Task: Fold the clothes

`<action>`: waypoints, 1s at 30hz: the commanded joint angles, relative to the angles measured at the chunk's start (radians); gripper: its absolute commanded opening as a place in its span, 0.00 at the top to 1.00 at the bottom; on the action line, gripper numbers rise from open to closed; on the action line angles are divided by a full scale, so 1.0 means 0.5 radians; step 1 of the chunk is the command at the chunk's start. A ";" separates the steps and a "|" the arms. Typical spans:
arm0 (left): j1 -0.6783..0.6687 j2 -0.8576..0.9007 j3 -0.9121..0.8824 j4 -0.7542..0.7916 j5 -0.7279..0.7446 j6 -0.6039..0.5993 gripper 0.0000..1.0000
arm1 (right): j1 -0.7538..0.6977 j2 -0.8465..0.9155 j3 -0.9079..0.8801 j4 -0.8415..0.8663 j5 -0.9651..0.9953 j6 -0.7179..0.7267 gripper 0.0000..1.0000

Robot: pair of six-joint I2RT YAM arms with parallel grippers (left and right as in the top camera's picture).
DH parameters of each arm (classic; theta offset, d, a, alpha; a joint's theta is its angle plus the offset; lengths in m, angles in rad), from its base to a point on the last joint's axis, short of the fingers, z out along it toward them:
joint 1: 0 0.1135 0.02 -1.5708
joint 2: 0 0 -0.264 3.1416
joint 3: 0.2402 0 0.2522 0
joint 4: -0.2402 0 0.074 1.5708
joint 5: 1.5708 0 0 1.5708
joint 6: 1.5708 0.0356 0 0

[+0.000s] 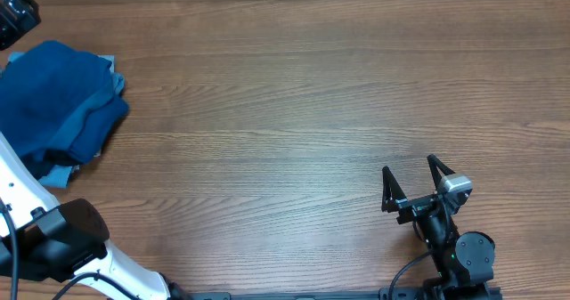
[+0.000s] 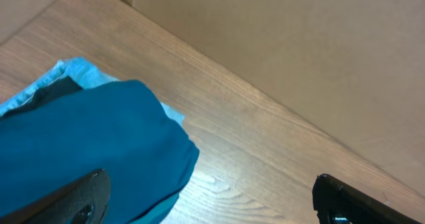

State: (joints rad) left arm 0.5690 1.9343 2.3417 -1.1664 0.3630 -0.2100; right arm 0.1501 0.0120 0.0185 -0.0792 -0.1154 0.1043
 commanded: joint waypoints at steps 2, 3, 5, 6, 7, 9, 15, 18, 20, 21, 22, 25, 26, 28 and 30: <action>-0.014 -0.547 0.002 -0.022 -0.008 0.001 0.00 | -0.013 -0.018 -0.021 0.011 0.019 0.002 0.00; -0.014 -0.689 0.002 -0.022 -0.008 0.001 0.00 | -0.013 -0.018 -0.021 0.011 0.019 0.002 0.00; -0.014 -0.868 0.002 -0.051 -0.039 0.017 0.00 | -0.013 -0.018 -0.021 0.011 0.019 0.002 0.00; -0.022 -1.000 0.002 -0.124 -0.060 0.015 0.00 | -0.013 -0.018 -0.021 0.011 0.019 0.002 0.00; -0.046 -1.093 0.002 -0.198 -0.069 0.022 0.00 | -0.013 -0.018 -0.021 0.011 0.019 0.002 0.00; -0.118 -1.250 -0.008 -0.353 -0.208 0.032 0.00 | -0.013 -0.018 -0.021 0.011 0.019 0.002 0.00; -0.331 -1.752 -0.655 -0.662 -0.380 0.031 0.00 | -0.013 -0.018 -0.021 0.011 0.019 0.002 0.00; -0.346 -2.033 -1.378 -0.459 -0.378 0.028 0.00 | -0.013 -0.018 -0.021 0.011 0.019 0.002 0.00; -0.351 -2.206 -1.860 -0.150 -0.374 -0.040 0.00 | -0.013 -0.018 -0.021 0.011 0.019 0.002 0.00; -0.356 -2.295 -2.110 0.054 -0.372 -0.069 0.00 | -0.013 -0.018 -0.021 0.011 0.019 0.002 0.00; -0.356 -2.395 -2.393 0.314 -0.372 -0.115 0.00 | -0.013 -0.018 -0.021 0.011 0.019 0.002 0.00; -0.385 -2.669 -3.122 1.085 -0.318 -0.202 0.00 | -0.013 -0.018 -0.021 0.011 0.019 0.002 0.00; -0.430 -2.755 -3.334 1.344 -0.320 -0.201 0.00 | -0.013 -0.018 -0.021 0.011 0.019 0.002 0.00; -0.542 -2.887 -3.664 1.780 -0.333 -0.139 0.00 | -0.013 -0.018 -0.021 0.011 0.019 0.002 0.00; -0.616 -2.969 -3.896 2.115 -0.337 -0.040 0.00 | -0.013 -0.018 -0.021 0.011 0.019 0.002 0.00</action>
State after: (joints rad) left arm 0.3054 0.5079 0.5182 -0.2535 0.1936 -0.2852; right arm 0.1501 0.0109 0.0185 -0.0784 -0.1150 0.1047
